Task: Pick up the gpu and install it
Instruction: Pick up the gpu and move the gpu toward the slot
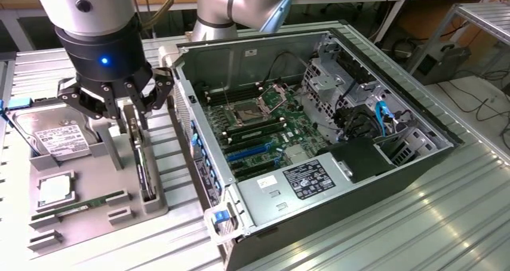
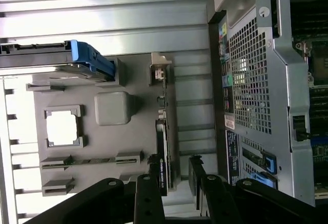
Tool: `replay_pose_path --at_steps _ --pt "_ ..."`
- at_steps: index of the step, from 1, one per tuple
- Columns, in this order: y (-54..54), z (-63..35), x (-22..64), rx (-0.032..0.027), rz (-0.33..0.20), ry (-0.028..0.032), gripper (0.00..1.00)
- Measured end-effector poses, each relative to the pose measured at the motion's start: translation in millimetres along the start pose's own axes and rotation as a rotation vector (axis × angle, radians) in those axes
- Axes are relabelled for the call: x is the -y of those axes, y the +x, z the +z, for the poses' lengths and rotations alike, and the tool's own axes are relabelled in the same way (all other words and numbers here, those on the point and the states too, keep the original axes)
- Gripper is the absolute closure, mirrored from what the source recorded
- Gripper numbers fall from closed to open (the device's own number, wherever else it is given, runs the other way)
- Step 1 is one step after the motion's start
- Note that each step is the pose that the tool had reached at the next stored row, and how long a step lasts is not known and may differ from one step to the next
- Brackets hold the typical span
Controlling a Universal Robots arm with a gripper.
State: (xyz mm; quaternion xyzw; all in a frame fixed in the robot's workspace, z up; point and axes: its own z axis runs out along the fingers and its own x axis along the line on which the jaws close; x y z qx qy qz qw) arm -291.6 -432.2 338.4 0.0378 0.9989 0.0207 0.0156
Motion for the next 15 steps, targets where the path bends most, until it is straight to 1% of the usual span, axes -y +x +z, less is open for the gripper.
replay_pose_path --at_steps 11,15 --pt "2.7 21.4 1.1 0.0000 0.000 0.0000 0.64" --pt "5.8 29.6 1.7 0.0000 0.000 0.0000 0.64"
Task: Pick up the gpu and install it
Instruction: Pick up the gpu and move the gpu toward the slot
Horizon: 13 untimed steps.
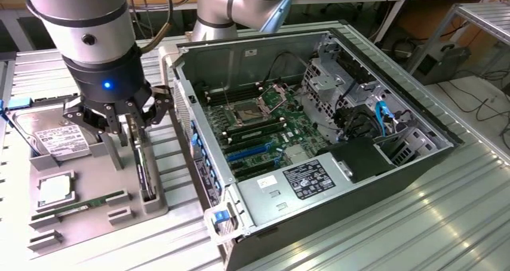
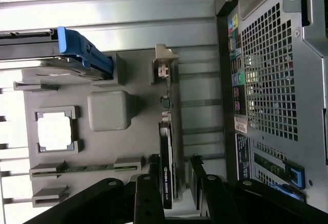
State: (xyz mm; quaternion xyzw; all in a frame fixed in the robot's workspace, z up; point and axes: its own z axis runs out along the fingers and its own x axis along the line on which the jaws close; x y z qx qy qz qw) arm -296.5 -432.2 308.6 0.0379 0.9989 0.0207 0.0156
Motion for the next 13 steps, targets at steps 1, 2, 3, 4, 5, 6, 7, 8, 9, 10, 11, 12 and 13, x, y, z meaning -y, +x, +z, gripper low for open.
replay_pose_path --at_steps 1,2,3,4,5,6,7,8,9,10,11,12,13 --pt "0.6 1.9 0.2 0.0001 0.000 -0.0001 0.64" --pt "1.3 3.8 0.4 0.0003 0.000 -0.0001 0.64" --pt "1.6 5.4 0.5 0.0004 0.000 -0.0001 0.64" --pt "1.7 7.2 0.6 0.0005 0.000 0.0000 0.64" --pt "1.8 9.1 0.8 0.0005 0.000 0.0000 0.64" --pt "2.0 11.5 0.9 0.0005 0.000 0.0000 0.64" --pt "2.0 13.0 1.0 0.0005 0.000 0.0000 0.64" --pt "2.1 14.6 1.1 0.0005 0.000 0.0000 0.64" --pt "2.1 16.8 1.2 0.0007 0.000 -0.0001 0.64" --pt "2.2 18.7 1.3 0.0008 0.000 -0.0001 0.64" --pt "2.3 20.6 1.4 0.0007 0.000 0.0000 0.64" --pt "2.5 22.7 1.5 0.0006 0.000 0.0000 0.64" --pt "2.5 24.4 1.7 0.0007 0.000 0.0000 0.64"
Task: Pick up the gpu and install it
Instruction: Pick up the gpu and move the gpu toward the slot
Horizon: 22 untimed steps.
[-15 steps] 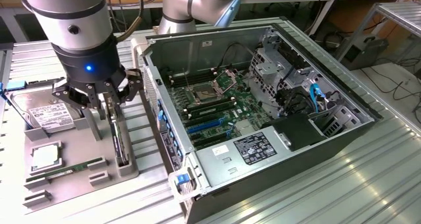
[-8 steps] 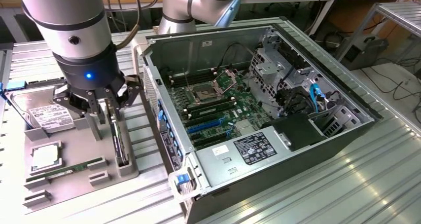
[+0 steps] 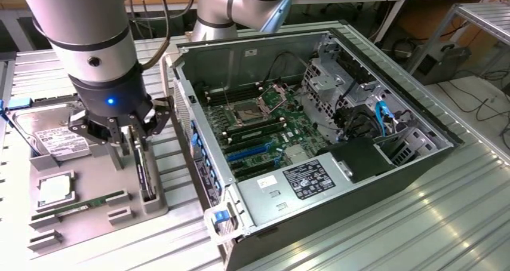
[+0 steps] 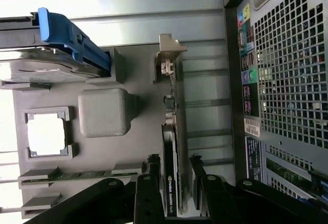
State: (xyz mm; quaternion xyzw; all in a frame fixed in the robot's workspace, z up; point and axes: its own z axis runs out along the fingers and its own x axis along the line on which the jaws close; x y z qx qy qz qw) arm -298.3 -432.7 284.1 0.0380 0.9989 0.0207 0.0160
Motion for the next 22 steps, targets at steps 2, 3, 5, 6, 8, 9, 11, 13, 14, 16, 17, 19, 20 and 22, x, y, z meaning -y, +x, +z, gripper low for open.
replay_pose_path --at_steps 2,3,5,6,8,9,11,13,14,16,17,19,20,22 --pt "0.5 5.1 0.3 0.0001 0.000 -0.0001 0.64" --pt "0.9 7.7 0.4 0.0001 0.000 0.0000 0.64" --pt "1.9 13.5 0.8 0.0000 0.000 0.0000 0.64" --pt "2.3 15.4 0.9 0.0001 0.000 0.0000 0.64" --pt "3.3 19.4 1.1 0.0001 0.000 0.0000 0.64" --pt "3.8 22.1 1.3 0.0000 0.000 0.0000 0.64" --pt "4.7 27.9 1.6 0.0001 0.000 -0.0001 0.64" --pt "4.9 32.3 1.7 0.0001 0.000 -0.0001 0.64" --pt "5.0 35.2 1.8 0.0000 0.000 0.0000 0.64" --pt "5.2 38.9 1.5 0.0000 0.000 0.0000 0.64" --pt "5.3 40.7 1.3 0.0000 0.000 0.0000 0.64" --pt "5.3 44.0 0.9 0.0000 0.000 0.0000 0.64" --pt "5.4 45.3 0.8 0.0001 0.000 0.0000 0.64" --pt "5.5 46.3 0.5 0.0000 0.000 0.0001 0.64"
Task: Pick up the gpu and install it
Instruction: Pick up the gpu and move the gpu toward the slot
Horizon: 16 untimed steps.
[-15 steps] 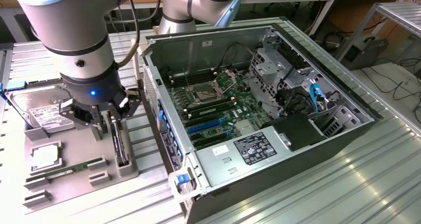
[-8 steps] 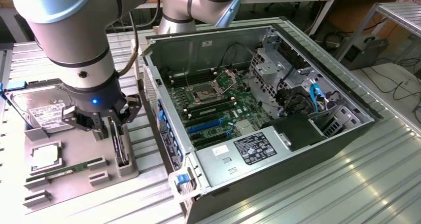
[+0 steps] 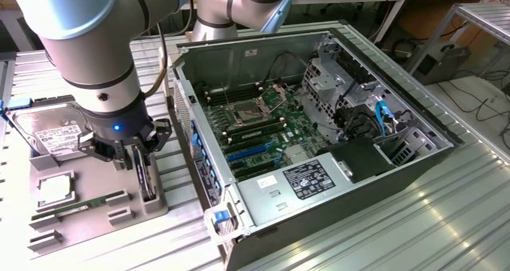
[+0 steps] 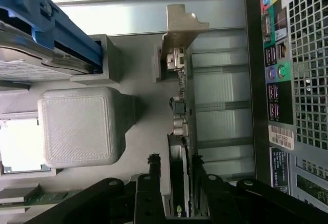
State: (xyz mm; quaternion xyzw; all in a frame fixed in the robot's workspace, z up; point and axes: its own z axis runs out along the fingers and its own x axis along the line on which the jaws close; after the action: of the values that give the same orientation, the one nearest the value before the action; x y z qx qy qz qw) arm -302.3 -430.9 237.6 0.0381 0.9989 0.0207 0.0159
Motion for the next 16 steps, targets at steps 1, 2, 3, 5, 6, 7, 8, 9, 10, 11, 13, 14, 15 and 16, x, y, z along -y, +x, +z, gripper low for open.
replay_pose_path --at_steps 1,2,3,5,6,7,8,9,10,11,13,14,15,16 --pt "0.0 0.0 0.0 -0.0001 0.000 0.0001 0.64" --pt "0.0 0.0 0.0 -0.0001 0.000 0.0001 0.64" --pt "0.0 0.0 0.0 0.0000 0.000 0.0001 0.65" --pt "0.0 0.0 0.0 -0.0001 0.000 0.0000 0.72" --pt "0.0 0.1 0.0 0.0000 0.000 0.0000 0.73" --pt "0.0 0.1 0.0 0.0001 0.000 0.0000 0.73" --pt "0.0 0.1 0.0 0.0001 0.000 0.0000 0.73" --pt "0.0 0.1 0.0 0.0000 -0.002 0.0000 0.73" --pt "0.1 0.1 0.0 -0.0004 -0.010 -0.0004 0.73" --pt "0.1 0.2 0.0 -0.0014 -0.034 -0.0010 0.73" --pt "0.0 0.2 0.0 -0.0022 -0.053 -0.0017 0.73" --pt "0.0 0.2 0.0 -0.0022 -0.053 -0.0017 0.73" --pt "0.0 0.2 0.0 -0.0022 -0.053 -0.0017 0.73" --pt "0.0 0.2 0.0 -0.0022 -0.053 -0.0018 0.73"
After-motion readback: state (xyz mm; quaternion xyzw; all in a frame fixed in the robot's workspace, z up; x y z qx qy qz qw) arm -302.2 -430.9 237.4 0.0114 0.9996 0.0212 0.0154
